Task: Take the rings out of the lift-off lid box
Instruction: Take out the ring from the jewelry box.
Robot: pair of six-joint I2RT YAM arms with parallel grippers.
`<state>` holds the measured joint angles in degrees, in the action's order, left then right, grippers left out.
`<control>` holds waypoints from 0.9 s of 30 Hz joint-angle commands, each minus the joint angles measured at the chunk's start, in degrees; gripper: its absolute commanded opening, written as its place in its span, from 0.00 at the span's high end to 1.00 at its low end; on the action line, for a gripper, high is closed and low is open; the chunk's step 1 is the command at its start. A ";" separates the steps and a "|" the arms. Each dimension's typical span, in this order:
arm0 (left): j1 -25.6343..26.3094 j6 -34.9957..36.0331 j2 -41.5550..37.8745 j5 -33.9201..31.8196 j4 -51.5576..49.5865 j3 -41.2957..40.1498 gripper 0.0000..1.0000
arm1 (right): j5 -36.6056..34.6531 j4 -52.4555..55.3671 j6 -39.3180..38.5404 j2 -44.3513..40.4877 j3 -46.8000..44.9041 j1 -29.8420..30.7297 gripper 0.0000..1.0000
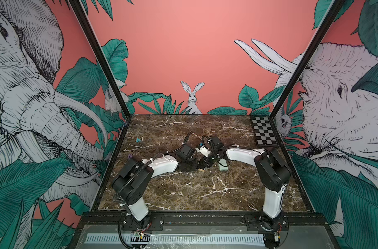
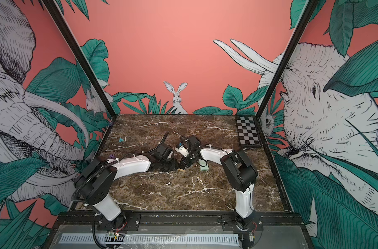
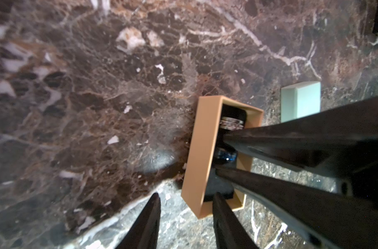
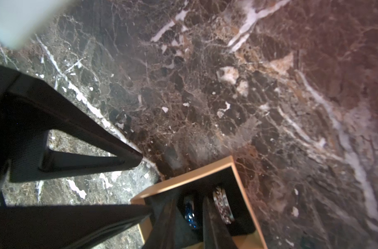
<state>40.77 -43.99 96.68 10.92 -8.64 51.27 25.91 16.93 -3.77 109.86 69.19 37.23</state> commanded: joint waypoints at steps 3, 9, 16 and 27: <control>-0.26 -0.19 1.48 -0.19 -0.19 0.30 0.58 | -1.64 0.73 -1.37 1.37 -0.08 0.65 0.78; -0.26 0.14 2.18 -0.55 -0.17 0.72 0.59 | -1.88 0.83 -1.49 1.19 -0.36 1.00 0.81; -0.26 0.73 3.92 -0.63 -0.75 2.43 0.63 | -1.82 1.18 -1.45 1.23 -0.37 1.15 0.87; -0.26 0.60 4.36 -2.02 -2.31 2.35 0.75 | 0.26 0.71 -1.08 0.31 -0.59 1.16 0.97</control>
<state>40.69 -43.33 100.29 10.85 -7.79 53.49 24.69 17.02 -4.56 109.93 69.19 37.91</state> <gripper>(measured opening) 0.258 0.087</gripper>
